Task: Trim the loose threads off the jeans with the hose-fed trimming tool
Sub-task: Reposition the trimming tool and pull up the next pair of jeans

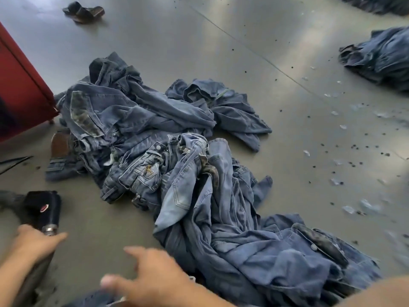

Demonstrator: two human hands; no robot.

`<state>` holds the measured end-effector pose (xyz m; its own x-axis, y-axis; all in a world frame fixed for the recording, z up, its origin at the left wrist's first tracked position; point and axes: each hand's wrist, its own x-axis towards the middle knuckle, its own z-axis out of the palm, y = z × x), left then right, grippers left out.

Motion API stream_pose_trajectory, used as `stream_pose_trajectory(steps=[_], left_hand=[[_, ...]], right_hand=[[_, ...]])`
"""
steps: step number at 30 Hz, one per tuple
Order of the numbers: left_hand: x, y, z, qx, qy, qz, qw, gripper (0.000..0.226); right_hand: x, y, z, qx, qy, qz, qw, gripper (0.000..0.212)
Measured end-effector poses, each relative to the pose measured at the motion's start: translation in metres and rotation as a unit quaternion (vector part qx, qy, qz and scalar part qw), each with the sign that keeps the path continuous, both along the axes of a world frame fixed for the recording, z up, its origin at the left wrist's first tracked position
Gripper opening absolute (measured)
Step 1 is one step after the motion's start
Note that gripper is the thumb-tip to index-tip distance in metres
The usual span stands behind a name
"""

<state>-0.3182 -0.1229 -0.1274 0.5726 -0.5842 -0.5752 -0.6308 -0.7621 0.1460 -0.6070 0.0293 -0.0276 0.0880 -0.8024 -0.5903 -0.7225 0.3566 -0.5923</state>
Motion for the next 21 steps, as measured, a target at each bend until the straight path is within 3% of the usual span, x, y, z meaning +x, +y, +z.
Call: stream_pose_trajectory(steps=[2,3,4,5,7,8,11,14,17,19,21], left_hand=[[0.003,0.026,0.01,-0.021,0.046,-0.055,0.997,0.076],[0.007,0.041,0.016,-0.033,0.054,-0.072,0.995,0.083],[0.007,0.057,0.019,-0.036,0.051,-0.09,0.994,0.089],[0.005,0.072,0.021,-0.042,0.034,-0.119,0.991,0.094],[-0.009,0.1,0.028,-0.033,0.002,-0.185,0.982,0.096],[-0.017,0.11,0.029,-0.028,-0.01,-0.223,0.974,0.093],[-0.05,0.13,0.044,-0.022,-0.061,-0.285,0.956,0.075],[-0.08,0.148,0.071,-0.102,-0.101,-0.285,0.948,0.063],[-0.107,0.166,0.105,-0.243,-0.055,-0.31,0.917,0.043],[-0.12,0.175,0.132,-0.357,-0.03,-0.34,0.87,0.032],[-0.136,0.177,0.166,-0.499,-0.016,-0.344,0.795,0.03]], right_hand=[[-0.044,-0.005,-0.007,-0.151,0.096,-0.149,0.972,0.071],[-0.079,-0.011,-0.01,-0.184,0.17,-0.213,0.944,0.087],[-0.115,-0.02,-0.015,-0.149,0.244,-0.256,0.924,0.114],[-0.148,-0.024,-0.017,-0.045,0.239,-0.28,0.929,0.139],[-0.179,-0.027,-0.029,0.11,0.168,-0.302,0.932,0.155],[-0.18,-0.026,-0.037,0.121,0.143,-0.289,0.939,0.147],[-0.165,-0.014,-0.04,0.041,0.11,-0.229,0.966,0.091],[-0.144,0.019,-0.026,-0.018,0.085,-0.18,0.98,0.047],[-0.129,0.058,0.001,-0.064,0.083,-0.054,0.993,0.032],[-0.124,0.088,0.023,-0.107,0.104,0.052,0.987,0.032],[-0.12,0.119,0.044,-0.167,0.138,0.166,0.962,0.034]])
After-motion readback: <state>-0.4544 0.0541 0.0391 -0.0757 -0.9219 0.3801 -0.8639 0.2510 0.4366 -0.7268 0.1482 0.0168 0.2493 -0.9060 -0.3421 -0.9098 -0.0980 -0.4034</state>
